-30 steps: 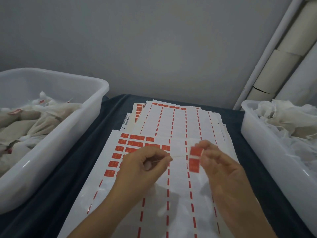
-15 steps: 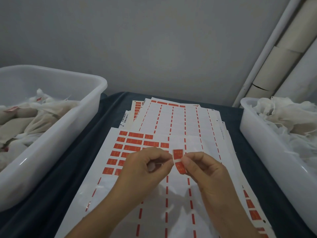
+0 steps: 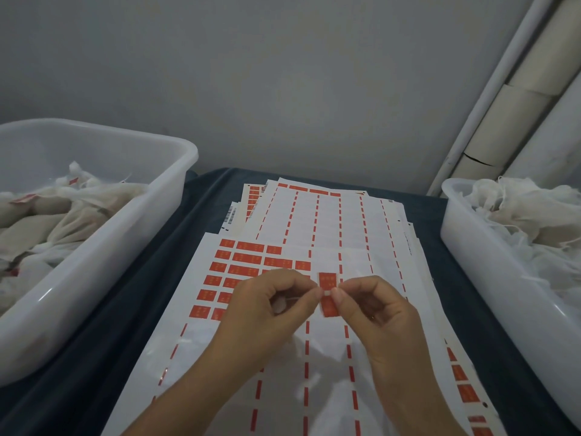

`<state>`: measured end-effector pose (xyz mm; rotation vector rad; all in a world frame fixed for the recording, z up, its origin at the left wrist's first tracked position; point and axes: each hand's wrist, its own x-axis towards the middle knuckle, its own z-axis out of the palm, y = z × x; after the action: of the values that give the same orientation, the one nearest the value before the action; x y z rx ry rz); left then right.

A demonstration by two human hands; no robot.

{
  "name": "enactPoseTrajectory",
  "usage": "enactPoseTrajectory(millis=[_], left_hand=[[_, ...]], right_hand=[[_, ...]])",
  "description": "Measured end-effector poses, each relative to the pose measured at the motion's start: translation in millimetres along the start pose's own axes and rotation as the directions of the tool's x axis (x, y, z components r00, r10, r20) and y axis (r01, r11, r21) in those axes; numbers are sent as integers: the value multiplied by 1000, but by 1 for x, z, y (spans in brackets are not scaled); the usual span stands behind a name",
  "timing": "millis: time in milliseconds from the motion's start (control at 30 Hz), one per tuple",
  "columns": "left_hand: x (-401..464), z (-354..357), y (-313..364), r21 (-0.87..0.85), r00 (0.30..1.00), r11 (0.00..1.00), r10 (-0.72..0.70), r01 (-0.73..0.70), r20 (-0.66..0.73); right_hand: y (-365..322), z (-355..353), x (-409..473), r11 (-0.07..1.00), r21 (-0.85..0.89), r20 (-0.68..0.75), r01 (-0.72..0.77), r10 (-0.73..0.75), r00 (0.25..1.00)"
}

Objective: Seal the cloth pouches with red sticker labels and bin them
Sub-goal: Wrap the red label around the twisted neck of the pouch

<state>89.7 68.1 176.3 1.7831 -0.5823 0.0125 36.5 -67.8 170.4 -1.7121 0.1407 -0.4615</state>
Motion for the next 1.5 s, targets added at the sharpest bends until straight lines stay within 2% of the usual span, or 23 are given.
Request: enactPoseTrajectory(millis=[133, 233, 300, 367, 400, 500, 667, 800, 900, 967, 1000, 1033, 1100, 1167, 1233, 1333, 1500], left_hand=[[0, 3, -1, 34, 998, 999, 14, -12, -56], [-1, 5, 6, 82, 989, 994, 85, -76, -119], [-2, 6, 8, 181, 966, 964, 220, -195, -134], [-3, 6, 8, 350, 914, 877, 389, -329, -116], [-3, 6, 6, 387, 897, 851, 426, -355, -116], [-4, 7, 3, 390, 888, 844, 443, -368, -121], [-6, 6, -1, 468, 868, 776, 495, -423, -35], [-4, 6, -3, 437, 857, 794, 507, -424, -90], [-3, 5, -1, 319, 906, 879, 407, -354, -118], [-4, 4, 5, 115, 973, 978, 190, -176, -128], [-4, 3, 9, -5, 991, 998, 60, -61, -116], [-3, 3, 12, -109, 994, 993, -50, 38, -101], [-3, 0, 15, -277, 980, 946, -193, 170, -57], [-3, -2, 16, -432, 966, 870, -258, 239, 14], [-4, -1, 15, -510, 954, 811, -290, 285, 72], [-6, 3, 14, -546, 953, 783, -279, 298, 121], [-7, 4, 14, -568, 947, 761, -296, 314, 126]], right_hand=[[-2, 0, 1, 999, 37, -37, 5, -3, 999], [-3, -3, 3, 1000, 27, -67, 6, -4, 998], [-3, -4, 3, 1000, 6, -55, 16, -15, 998], [-4, -4, 3, 999, -32, -31, 35, -36, 999], [-5, -5, 3, 997, -55, -23, 50, -51, 998], [-8, -8, 4, 992, -95, -11, 83, -84, 996], [-11, -11, 4, 989, -115, -12, 90, -92, 996], [-14, -12, 2, 962, -223, -23, 159, -168, 986], [-20, -17, 2, 942, -269, -60, 200, -223, 973], [-22, -22, 4, 955, -215, -117, 206, -234, 965], [-23, -23, 5, 974, -135, -145, 179, -199, 969], [-24, -23, 5, 990, -42, -140, 136, -140, 980], [-23, -18, 4, 997, 41, -30, 59, -58, 998], [-21, -10, 2, 999, 50, 77, 12, -16, 997], [-18, -5, -1, 996, 89, 119, -13, 2, 993], [-15, -3, -2, 993, 118, 107, -15, 3, 994], [-12, -4, -2, 995, 93, 53, 22, -27, 998]])
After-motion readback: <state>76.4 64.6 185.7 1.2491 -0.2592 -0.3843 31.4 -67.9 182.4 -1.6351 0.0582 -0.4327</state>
